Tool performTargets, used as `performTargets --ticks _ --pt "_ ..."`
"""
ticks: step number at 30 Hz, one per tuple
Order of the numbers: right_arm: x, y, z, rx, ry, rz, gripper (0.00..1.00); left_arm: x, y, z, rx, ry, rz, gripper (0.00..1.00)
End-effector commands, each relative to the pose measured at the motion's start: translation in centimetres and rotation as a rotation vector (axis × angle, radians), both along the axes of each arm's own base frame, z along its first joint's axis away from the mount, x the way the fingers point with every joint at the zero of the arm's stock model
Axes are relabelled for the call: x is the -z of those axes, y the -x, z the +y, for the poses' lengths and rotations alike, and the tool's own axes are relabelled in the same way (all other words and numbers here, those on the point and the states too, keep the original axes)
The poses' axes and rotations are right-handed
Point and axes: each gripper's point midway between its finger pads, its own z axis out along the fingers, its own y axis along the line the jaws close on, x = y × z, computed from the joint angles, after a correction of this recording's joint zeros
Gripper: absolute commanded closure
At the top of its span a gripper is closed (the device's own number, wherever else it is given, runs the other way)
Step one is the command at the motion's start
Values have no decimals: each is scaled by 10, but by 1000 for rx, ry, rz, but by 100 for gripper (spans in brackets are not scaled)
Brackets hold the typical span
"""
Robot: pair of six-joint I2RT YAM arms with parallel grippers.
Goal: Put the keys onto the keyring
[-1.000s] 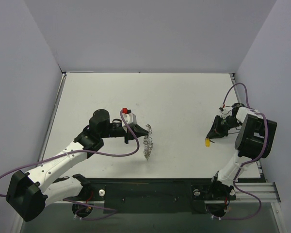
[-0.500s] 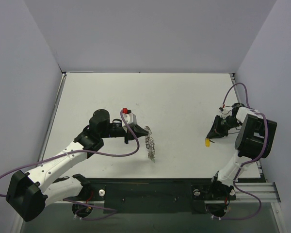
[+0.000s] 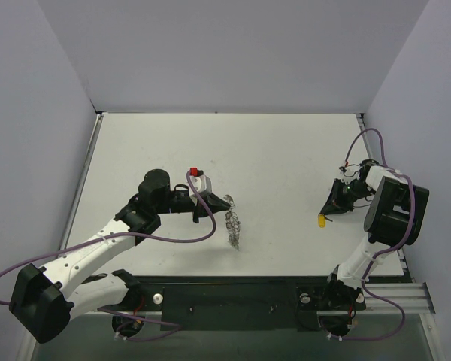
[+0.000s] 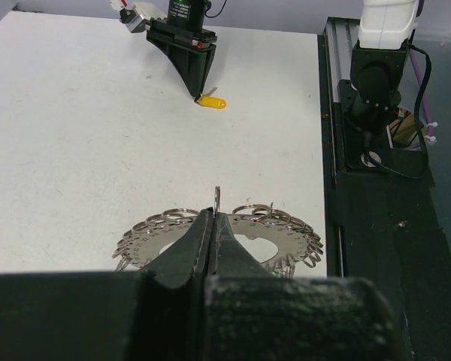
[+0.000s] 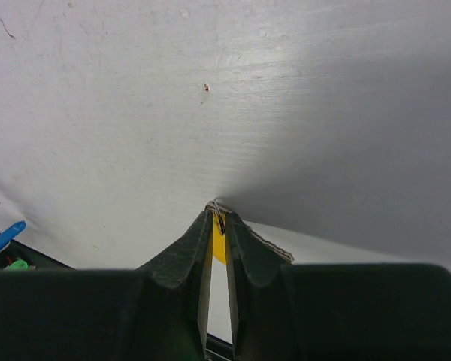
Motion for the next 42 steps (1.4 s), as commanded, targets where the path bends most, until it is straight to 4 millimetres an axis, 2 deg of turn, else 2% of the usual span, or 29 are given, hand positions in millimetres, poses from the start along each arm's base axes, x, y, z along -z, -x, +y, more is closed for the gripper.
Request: performTargets --ticks 1,42 --pt "-6 2 2 -11 -15 22 91 -44 -2 -1 8 81 -111 100" --pt "-3 7 5 -38 -25 59 91 -44 -1 -1 11 81 -114 100"
